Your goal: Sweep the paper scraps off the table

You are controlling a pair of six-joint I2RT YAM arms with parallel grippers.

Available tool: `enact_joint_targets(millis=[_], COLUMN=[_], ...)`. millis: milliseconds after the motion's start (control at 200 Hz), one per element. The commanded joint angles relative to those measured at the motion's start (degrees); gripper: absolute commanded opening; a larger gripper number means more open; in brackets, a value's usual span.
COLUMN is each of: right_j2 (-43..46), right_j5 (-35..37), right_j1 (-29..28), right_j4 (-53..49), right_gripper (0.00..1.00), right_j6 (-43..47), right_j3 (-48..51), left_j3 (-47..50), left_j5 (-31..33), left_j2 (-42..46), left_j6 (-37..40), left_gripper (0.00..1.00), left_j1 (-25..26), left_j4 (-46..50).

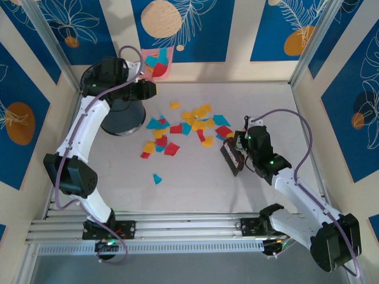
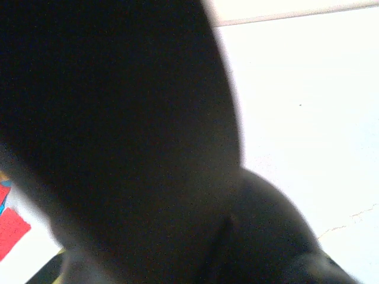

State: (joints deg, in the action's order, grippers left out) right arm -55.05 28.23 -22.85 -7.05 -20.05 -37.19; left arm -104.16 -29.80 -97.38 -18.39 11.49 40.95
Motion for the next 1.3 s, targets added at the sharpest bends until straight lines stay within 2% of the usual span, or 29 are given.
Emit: enact_joint_targets(millis=[0, 110, 265, 485, 725, 950, 1295], right_j2=[-0.22, -0.54, -0.50, -0.50, -0.57, -0.46, -0.45], right_j5=[-0.80, -0.89, -0.88, -0.67, -0.71, -0.52, -0.45], right_j1=[0.18, 0.18, 0.17, 0.17, 0.17, 0.13, 0.20], right_j4=[0.62, 0.52, 0.30, -0.10, -0.09, -0.18, 0.07], right_gripper=[0.00, 0.00, 0.00, 0.00, 0.00, 0.00, 0.00], right_j6=[0.12, 0.01, -0.10, 0.13, -0.07, -0.10, -0.19], right_j3=[-1.61, -1.57, -1.50, -1.66, -1.42, -1.31, -0.69], left_j3=[0.73, 2.68, 8.99, 16.07, 23.03, 30.30, 34.26], left_j5=[-3.80, -6.35, -10.00, -14.63, -16.03, -17.38, -16.69], left_j2=[1.87, 2.20, 4.12, 6.21, 7.94, 8.21, 7.95], left_j6=[-5.14, -9.09, -18.95, -28.94, -38.93, -53.95, -63.48], left_gripper=[0.00, 0.00, 0.00, 0.00, 0.00, 0.00, 0.00], left_j1=[-2.16, -3.81, -7.36, -10.64, -12.08, -12.80, -12.89], left_j4=[-4.67, -8.22, -18.59, -30.49, -41.92, -59.03, -69.49])
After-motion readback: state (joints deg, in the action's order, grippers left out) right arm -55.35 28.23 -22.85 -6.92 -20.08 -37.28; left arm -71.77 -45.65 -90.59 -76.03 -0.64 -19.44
